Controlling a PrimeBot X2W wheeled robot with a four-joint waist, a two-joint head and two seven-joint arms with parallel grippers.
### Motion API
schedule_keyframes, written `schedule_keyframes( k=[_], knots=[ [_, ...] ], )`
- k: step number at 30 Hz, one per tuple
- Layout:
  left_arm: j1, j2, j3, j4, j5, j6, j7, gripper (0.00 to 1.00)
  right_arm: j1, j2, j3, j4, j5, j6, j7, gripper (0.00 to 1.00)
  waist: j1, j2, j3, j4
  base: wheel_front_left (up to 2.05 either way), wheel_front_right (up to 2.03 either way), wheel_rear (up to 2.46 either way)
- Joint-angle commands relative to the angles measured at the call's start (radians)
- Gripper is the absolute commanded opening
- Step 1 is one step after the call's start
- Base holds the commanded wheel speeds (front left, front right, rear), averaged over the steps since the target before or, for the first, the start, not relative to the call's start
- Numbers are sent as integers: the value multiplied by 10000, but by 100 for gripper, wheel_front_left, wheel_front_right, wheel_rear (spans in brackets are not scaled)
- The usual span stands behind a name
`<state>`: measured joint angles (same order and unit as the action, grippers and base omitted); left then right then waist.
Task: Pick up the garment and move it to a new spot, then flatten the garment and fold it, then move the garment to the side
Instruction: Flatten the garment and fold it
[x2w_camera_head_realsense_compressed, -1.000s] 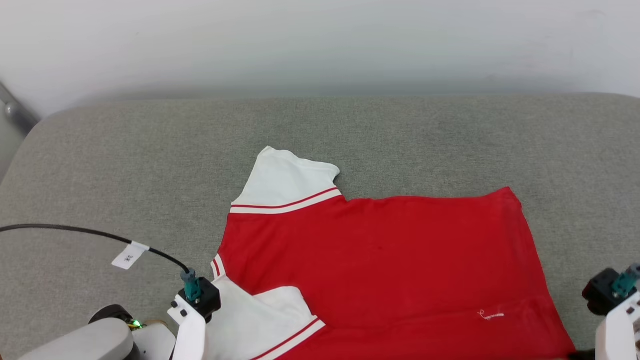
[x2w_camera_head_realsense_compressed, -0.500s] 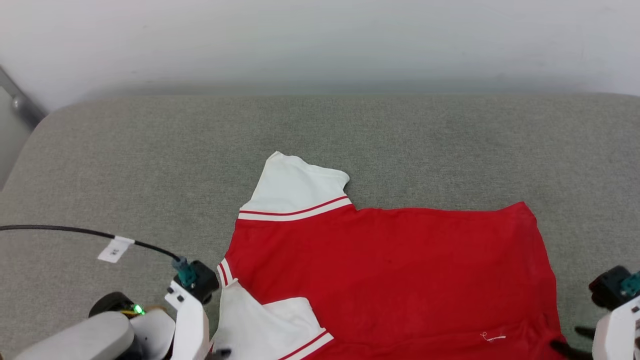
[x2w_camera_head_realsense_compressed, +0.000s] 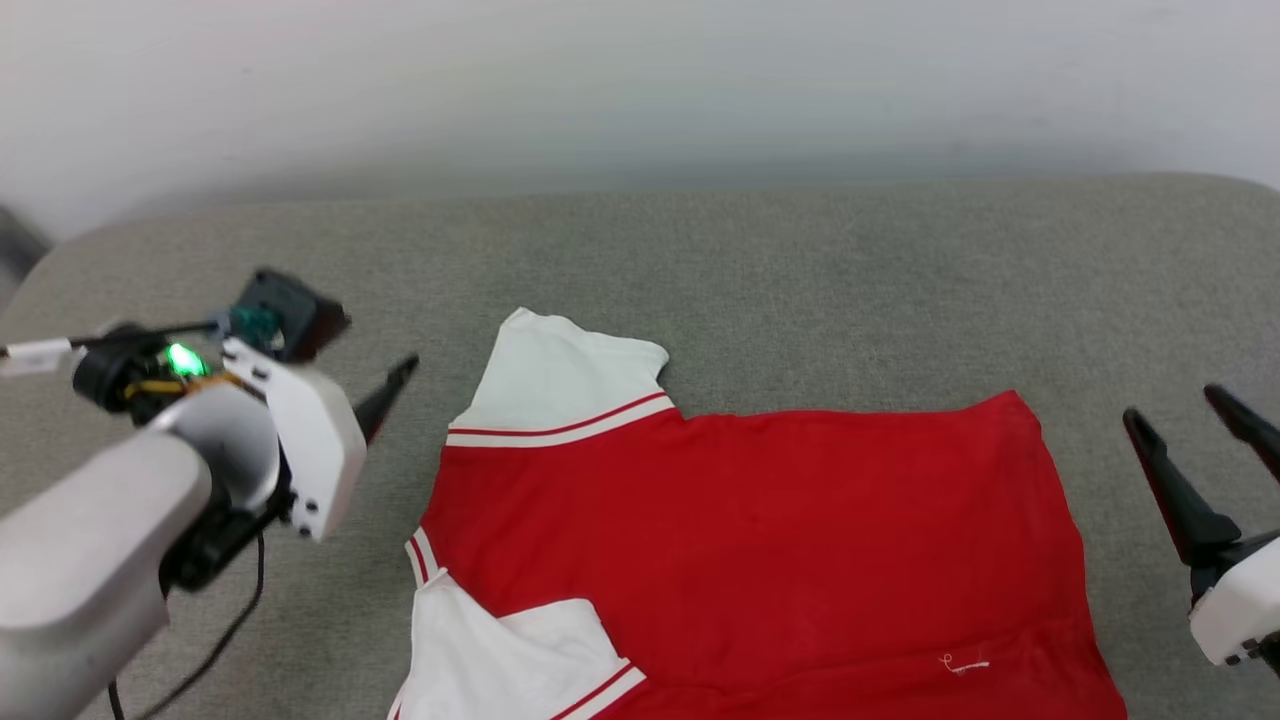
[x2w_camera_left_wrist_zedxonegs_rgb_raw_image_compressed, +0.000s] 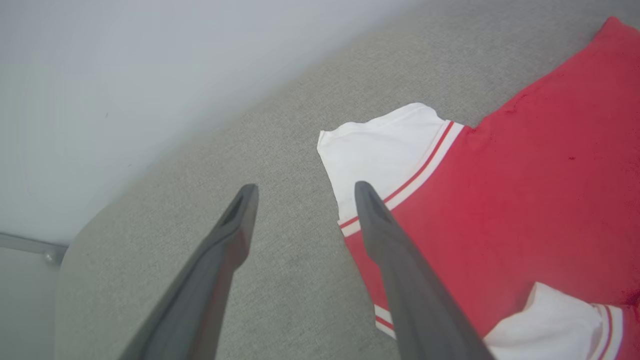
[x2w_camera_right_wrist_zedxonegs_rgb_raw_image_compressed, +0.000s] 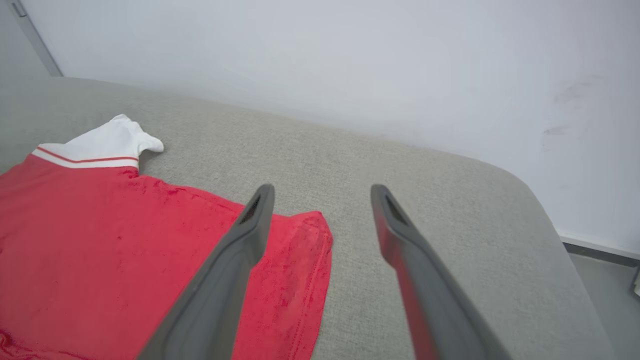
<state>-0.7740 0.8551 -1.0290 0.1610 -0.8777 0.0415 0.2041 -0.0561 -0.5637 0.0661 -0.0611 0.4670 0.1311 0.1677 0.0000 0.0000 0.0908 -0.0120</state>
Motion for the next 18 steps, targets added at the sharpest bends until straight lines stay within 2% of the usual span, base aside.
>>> schedule_keyframes(
  k=[1, 5, 9, 13, 18],
  knots=[
    [-332, -131, 130, 219, 141, 80, -171, 100, 155, 425, -283, -254, -335, -9, -363, 100, 0, 0, 210, -161, 0, 0, 0],
    [-1275, -510, 386, 989, 454, 57, -325, 100, 448, 1743, -988, -1082, -1310, -9, -1272, 100, 0, 0, 712, -457, 0, 0, 0],
    [-2302, -907, 598, 1699, 334, -125, 176, 100, 608, 2861, -1181, -1781, -1900, -9, -1933, 100, 0, 0, 1353, -841, 0, 0, 0],
    [-3262, -1223, 632, 2406, 59, -468, 1226, 100, 587, 3717, -1238, -2172, -2275, -8, -2459, 100, 0, 0, 2038, -1203, 0, 0, 0],
    [-4277, -1407, 349, 3071, -161, -985, 2999, 100, 428, 4302, -969, -2234, -2525, -8, -2976, 100, 0, 0, 2815, -1614, 0, 0, 0]
  ],
)
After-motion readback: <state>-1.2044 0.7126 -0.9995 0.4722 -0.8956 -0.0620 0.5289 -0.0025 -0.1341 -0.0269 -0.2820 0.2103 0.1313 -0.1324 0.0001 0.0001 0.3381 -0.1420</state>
